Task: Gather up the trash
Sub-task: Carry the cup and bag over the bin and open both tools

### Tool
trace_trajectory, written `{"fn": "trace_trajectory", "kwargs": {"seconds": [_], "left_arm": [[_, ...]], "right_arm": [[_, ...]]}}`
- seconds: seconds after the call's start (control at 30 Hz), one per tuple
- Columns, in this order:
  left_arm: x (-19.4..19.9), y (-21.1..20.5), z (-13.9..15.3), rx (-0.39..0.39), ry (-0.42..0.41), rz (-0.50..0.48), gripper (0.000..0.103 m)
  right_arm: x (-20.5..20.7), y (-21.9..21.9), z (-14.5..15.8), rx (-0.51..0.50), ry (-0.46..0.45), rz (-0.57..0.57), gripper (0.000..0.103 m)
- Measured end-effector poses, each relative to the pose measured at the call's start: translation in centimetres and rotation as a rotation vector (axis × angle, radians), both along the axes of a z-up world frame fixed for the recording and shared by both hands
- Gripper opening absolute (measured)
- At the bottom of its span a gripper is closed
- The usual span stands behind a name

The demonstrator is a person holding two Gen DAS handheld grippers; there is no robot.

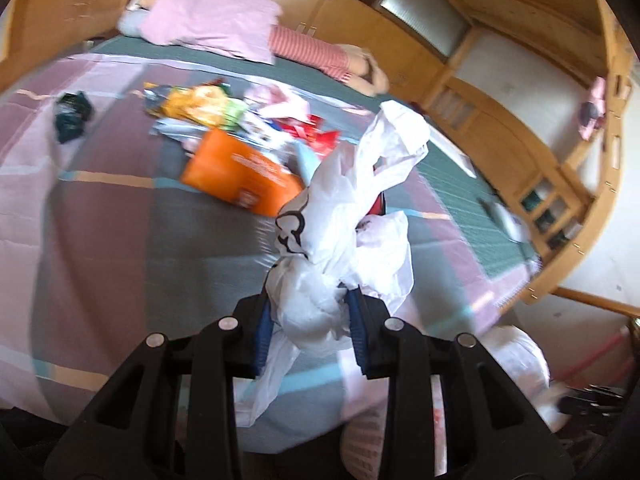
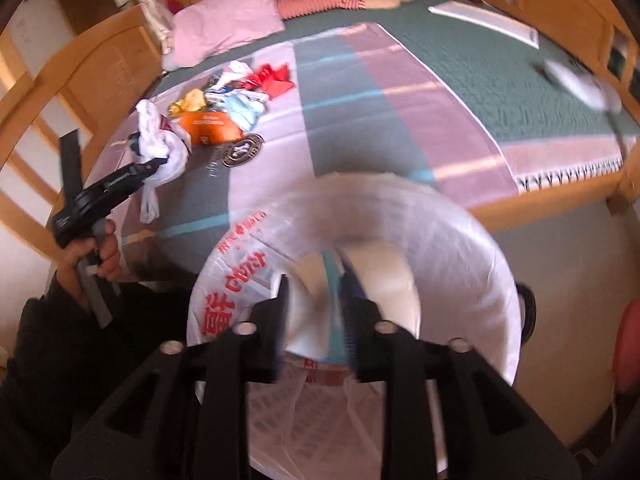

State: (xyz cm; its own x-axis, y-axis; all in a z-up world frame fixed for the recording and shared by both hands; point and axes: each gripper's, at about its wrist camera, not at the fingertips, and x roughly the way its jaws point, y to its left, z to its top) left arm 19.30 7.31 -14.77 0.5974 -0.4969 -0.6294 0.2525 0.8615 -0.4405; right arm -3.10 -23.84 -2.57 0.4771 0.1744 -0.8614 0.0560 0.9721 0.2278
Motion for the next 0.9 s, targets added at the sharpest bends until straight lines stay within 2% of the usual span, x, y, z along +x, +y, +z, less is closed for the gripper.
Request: {"fn": "trace_trajectory", "kwargs": {"seconds": [0.03, 0.07, 0.13, 0.2, 0.23, 0.33, 0.37, 0.43, 0.47, 0.53, 0.57, 0.63, 0.73, 0.77, 0.83, 0.9], "left_arm": [[-0.2, -0.3, 0.0, -0.016, -0.002, -0.025, 0.033], [-0.5, -0.6, 0.1, -0.046, -0.007, -0.067, 0.033], [-1.3, -1.7, 0.5, -0.121, -0.023, -0.180, 0.033], [-2.3, -3.1, 0.9, -0.183, -0.042, -0.315, 0.033], [-3.2, -4.2, 1.2, -0.215, -0.054, -0.412, 0.033], [-6.7, -8.4, 1.8, -0.224, -0.091, -0.693, 0.034], [-7.5, -9.4, 1.8, -0.214, -0.093, -0.752, 0.037], [-9.3, -11.5, 1.8, -0.177, -0.111, -0.854, 0.051], [-9.8, -12.1, 1.8, -0.171, -0.120, -0.879, 0.061], [-10.1, -12.4, 1.9, -0.168, -0.132, -0.883, 0.074], [-9.8, -12.0, 2.1, -0.176, -0.142, -0.852, 0.083], [-8.9, -10.8, 2.5, -0.234, -0.142, -0.772, 0.092], [-6.7, -8.1, 2.2, -0.388, -0.062, -0.665, 0.094], [-6.3, -7.6, 2.1, -0.415, -0.040, -0.648, 0.095], [-5.9, -7.1, 2.1, -0.438, -0.016, -0.620, 0.095], [-6.1, -6.3, 2.3, -0.411, -0.028, -0.577, 0.095]], "right_arm": [[-0.2, -0.3, 0.2, 0.021, -0.007, -0.027, 0.054], [-0.3, -0.9, 0.5, 0.047, -0.026, -0.053, 0.058], [-0.6, -1.8, 1.8, 0.061, -0.084, -0.105, 0.059], [-1.1, -2.8, 3.5, 0.026, -0.151, -0.167, 0.059], [-1.4, -3.3, 4.3, 0.017, -0.185, -0.198, 0.061], [-2.1, -4.8, 5.9, 0.030, -0.255, -0.281, 0.064], [-2.1, -5.4, 6.2, 0.036, -0.267, -0.307, 0.064], [-2.2, -6.3, 6.7, 0.043, -0.276, -0.354, 0.065], [-2.2, -6.6, 6.8, 0.048, -0.275, -0.372, 0.065], [-1.9, -7.3, 6.8, 0.061, -0.272, -0.395, 0.065], [-1.8, -7.5, 6.8, 0.065, -0.272, -0.400, 0.067], [-1.5, -7.1, 6.8, 0.062, -0.268, -0.401, 0.068], [-0.8, -6.2, 6.8, 0.053, -0.259, -0.384, 0.069], [-0.4, -5.8, 6.7, 0.053, -0.256, -0.379, 0.069], [0.1, -5.1, 6.6, 0.059, -0.252, -0.371, 0.069], [0.6, -4.4, 6.5, 0.067, -0.249, -0.361, 0.069]]}}
